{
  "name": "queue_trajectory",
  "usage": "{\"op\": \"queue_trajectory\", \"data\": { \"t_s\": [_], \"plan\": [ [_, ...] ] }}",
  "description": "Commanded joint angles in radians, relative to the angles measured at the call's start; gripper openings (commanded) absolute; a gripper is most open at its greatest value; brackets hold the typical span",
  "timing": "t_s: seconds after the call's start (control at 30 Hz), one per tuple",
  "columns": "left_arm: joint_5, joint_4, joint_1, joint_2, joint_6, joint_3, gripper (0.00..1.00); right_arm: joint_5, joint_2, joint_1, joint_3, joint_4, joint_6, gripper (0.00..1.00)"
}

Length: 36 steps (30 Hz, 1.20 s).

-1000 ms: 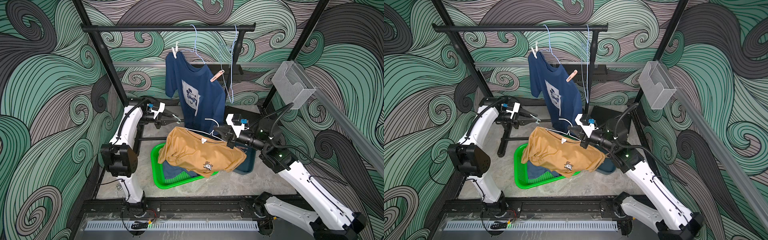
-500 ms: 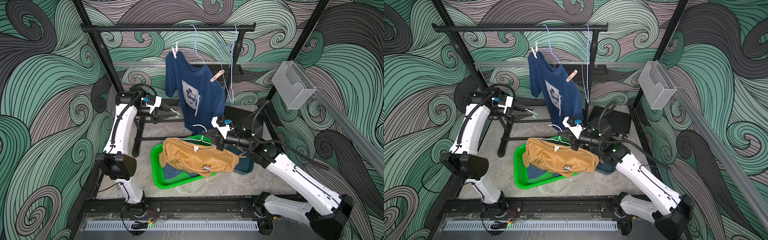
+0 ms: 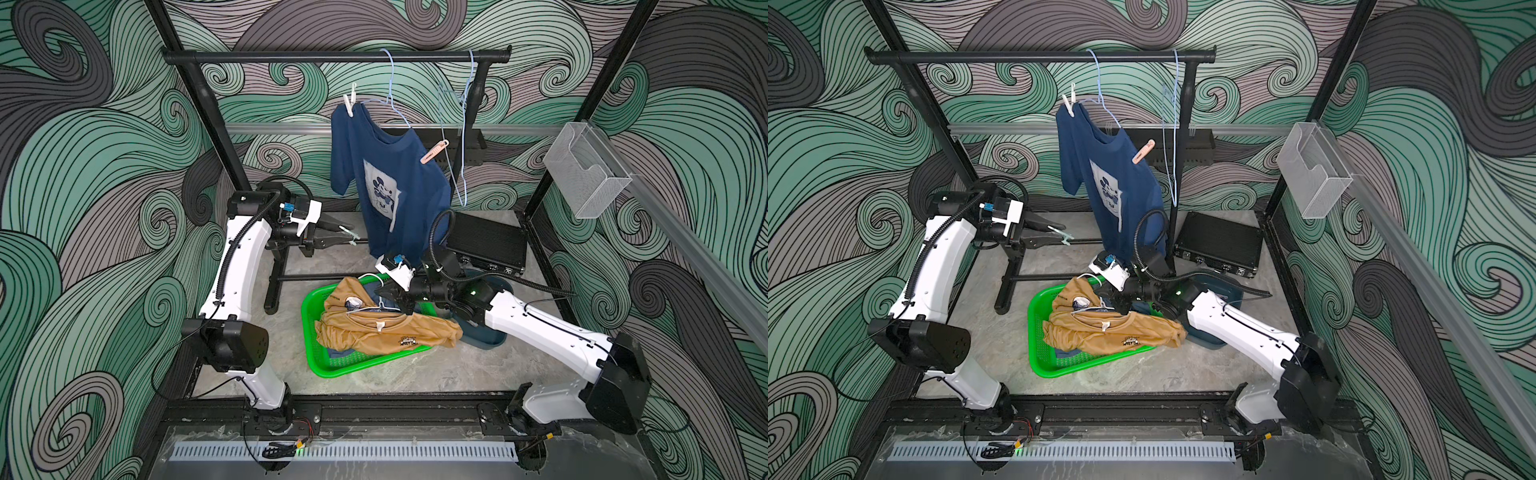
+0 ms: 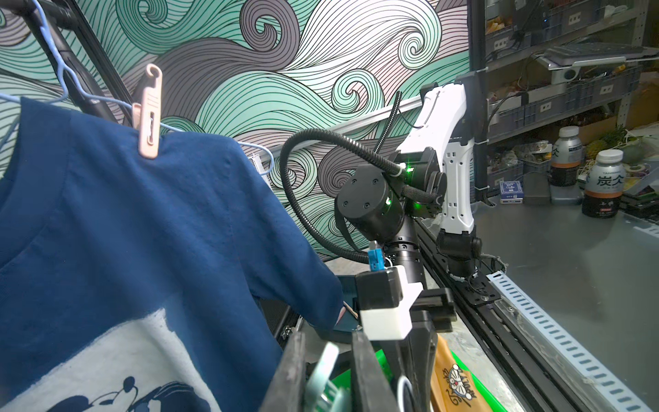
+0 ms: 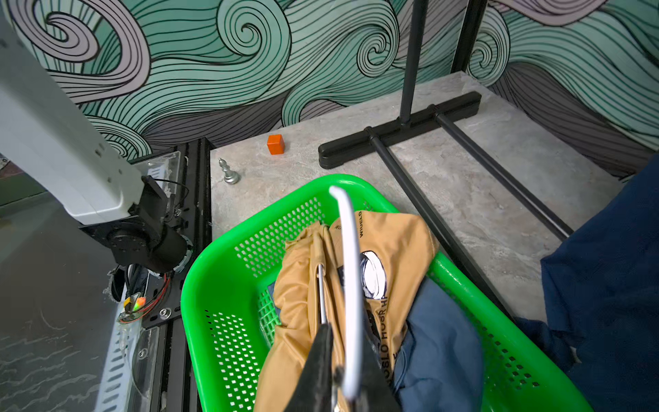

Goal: Remove the clothespins securing t-shirts to the hanger
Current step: Place the hanger in the basket.

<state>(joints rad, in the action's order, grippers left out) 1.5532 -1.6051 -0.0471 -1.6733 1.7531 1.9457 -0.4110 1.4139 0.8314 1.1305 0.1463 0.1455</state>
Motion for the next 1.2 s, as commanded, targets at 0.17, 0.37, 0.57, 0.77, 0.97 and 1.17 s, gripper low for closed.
{"op": "queue_trajectory", "data": {
  "t_s": [0.17,0.37,0.57,0.77,0.97,1.17],
  "plan": [
    [0.128,-0.187,0.004,0.061,0.049,-0.103,0.05,0.017,0.09,0.011,0.049,0.034,-0.006,0.1],
    [0.13,-0.187,0.003,0.071,0.044,-0.13,0.05,0.09,0.108,0.012,0.055,0.068,-0.027,0.64],
    [0.129,-0.187,0.003,0.081,0.053,-0.174,0.05,0.155,0.079,0.008,0.004,0.072,-0.024,0.7],
    [0.13,-0.185,0.0,0.095,0.06,-0.215,0.06,0.231,0.081,-0.044,-0.076,0.031,-0.06,0.8],
    [0.13,-0.185,-0.013,0.087,0.07,-0.234,0.06,0.28,0.048,-0.068,-0.124,0.033,-0.051,0.83],
    [0.13,-0.187,-0.02,0.074,0.083,-0.255,0.06,0.344,-0.094,-0.065,-0.165,0.069,-0.027,0.88]
  ]
}}
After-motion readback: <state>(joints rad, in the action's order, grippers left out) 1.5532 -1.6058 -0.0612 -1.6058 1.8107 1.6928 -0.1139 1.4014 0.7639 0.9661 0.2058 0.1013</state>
